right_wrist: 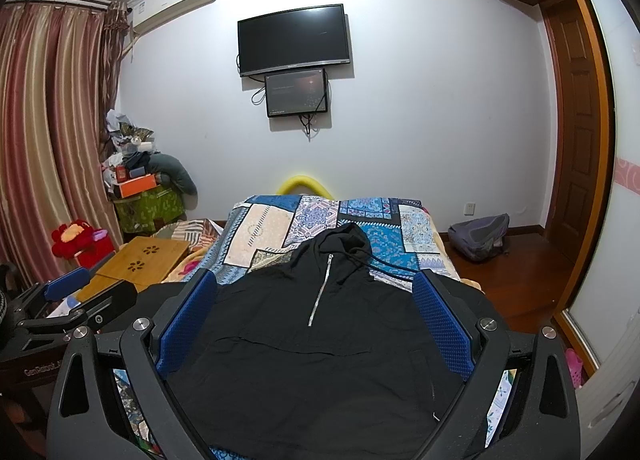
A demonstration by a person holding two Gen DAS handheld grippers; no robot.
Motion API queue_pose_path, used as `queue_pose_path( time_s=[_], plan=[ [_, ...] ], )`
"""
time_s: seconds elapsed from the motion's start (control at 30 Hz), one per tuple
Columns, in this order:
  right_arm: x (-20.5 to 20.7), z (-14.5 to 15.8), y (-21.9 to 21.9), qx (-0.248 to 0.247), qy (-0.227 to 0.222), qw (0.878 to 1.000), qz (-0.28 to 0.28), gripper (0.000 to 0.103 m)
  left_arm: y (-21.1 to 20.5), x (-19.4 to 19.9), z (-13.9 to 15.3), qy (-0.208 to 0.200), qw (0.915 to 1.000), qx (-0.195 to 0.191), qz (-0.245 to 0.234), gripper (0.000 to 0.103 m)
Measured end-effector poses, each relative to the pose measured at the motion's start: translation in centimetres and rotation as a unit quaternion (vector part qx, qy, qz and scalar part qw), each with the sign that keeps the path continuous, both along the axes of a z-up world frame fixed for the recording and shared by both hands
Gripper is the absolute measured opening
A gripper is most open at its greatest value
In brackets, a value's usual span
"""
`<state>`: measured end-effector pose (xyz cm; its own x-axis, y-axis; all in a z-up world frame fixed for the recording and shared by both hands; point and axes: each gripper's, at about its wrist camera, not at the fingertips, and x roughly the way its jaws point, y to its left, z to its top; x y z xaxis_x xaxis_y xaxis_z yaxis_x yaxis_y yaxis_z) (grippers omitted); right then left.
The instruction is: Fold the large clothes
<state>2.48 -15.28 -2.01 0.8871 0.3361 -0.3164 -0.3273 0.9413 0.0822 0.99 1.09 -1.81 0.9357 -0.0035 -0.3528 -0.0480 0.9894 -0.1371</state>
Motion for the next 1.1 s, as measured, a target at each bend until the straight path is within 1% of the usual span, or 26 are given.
queue_pose_path(
  time_s=[0.53,0.8,0.9,1.0,1.1],
  plan=[
    [0.4,-0.1,-0.3,0.0,0.007,1.0,-0.002,0.097,0.3,0.2,-0.1,0.002,1.0,-0.002,0.003,0.102],
    [1.7,-0.4,0.0,0.0,0.015,1.0,-0.002,0.097,0.6,0.8,-0.4,0.01,0.9999,0.001,0.009,0.102],
    [2.4,-0.8,0.6,-0.009,0.017,1.0,-0.002,0.097,1.4,1.3,-0.8,0.013,0.9998,0.004,0.017,0.102],
    [3.2,-1.4,1.0,-0.011,0.024,1.0,-0.003,0.097,2.6,1.8,-1.4,0.018,0.9991,0.014,0.034,0.102],
    [4.3,-2.2,1.5,-0.011,0.035,0.999,-0.004,0.097,4.8,2.6,-2.4,0.03,0.9973,0.013,0.066,0.102]
  ],
)
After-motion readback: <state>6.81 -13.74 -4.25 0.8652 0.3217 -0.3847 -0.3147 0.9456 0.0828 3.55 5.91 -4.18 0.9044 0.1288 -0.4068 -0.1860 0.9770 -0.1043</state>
